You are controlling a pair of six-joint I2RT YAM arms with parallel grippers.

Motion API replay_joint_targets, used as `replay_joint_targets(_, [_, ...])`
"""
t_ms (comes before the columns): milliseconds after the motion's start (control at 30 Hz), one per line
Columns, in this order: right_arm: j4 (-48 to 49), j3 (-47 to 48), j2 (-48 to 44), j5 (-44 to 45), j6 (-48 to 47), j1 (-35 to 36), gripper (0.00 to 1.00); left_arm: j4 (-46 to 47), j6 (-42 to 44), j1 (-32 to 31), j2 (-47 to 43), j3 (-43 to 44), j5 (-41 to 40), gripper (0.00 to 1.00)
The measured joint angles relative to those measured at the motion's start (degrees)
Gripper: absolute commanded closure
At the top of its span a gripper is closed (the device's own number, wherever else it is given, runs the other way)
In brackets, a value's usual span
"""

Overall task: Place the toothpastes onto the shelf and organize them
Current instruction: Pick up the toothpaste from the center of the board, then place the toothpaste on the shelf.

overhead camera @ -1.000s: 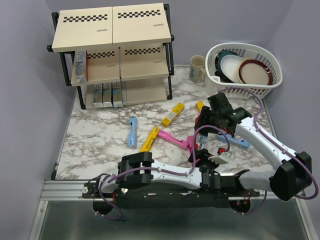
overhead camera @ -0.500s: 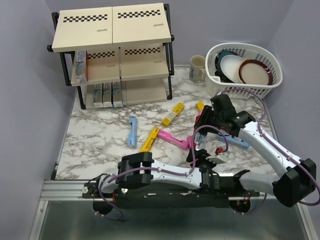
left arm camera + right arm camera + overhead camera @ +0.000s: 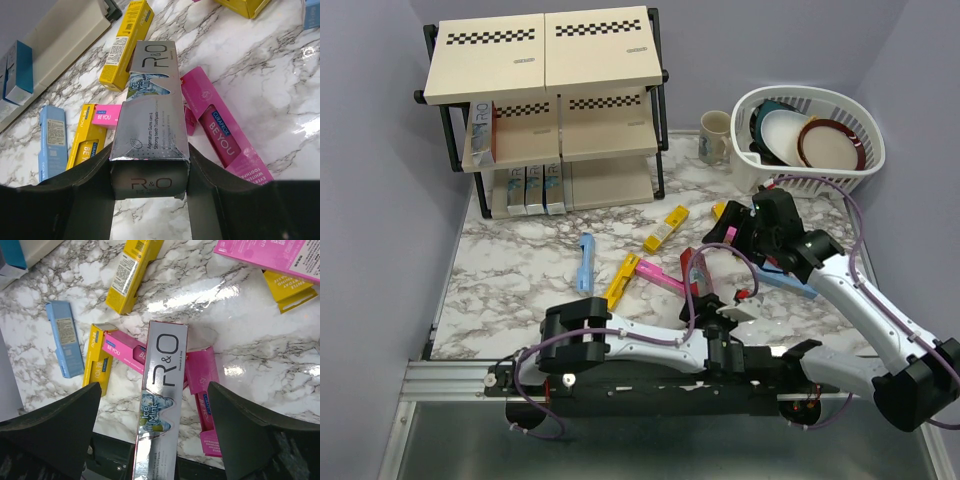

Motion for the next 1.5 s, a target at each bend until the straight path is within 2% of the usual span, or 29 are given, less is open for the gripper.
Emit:
replay_joint_targets(333, [0.61, -0.15, -3.91, 0.87, -2.47, 0.00, 0.04, 8.00, 4.57, 3.15, -10.16, -9.70, 3.28, 0.80])
replay_joint_targets(567, [0.48, -1.66, -9.84, 3.74, -5.16, 0.00, 0.04, 15.04, 10.34, 6.80, -24.68, -17.00, 6.99, 0.80])
replay_joint_targets(767, [0.04, -3.74, -15.58, 6.69, -7.30, 0.00, 0.04, 20.55, 17.20, 13.11, -38.51, -22.18, 10.47, 0.79])
replay_joint_targets(1067, [-0.26, -6.45, -23.04, 9.99, -9.90, 0.00, 0.03, 23.28, 25.62, 21.81, -54.60, -22.64, 12.48, 0.76])
replay_joint_targets(1300, [1.18, -10.73, -28.13, 10.43, -12.50, 0.00, 0.01, 23.12, 30.88, 28.55, -59.56, -19.89, 14.58, 0.76])
replay_joint_targets(1500, [5.64, -14.56, -30.75, 10.34, -15.67, 0.00, 0.01, 25.90, 36.11, 37.92, -62.64, -20.02, 16.94, 0.76])
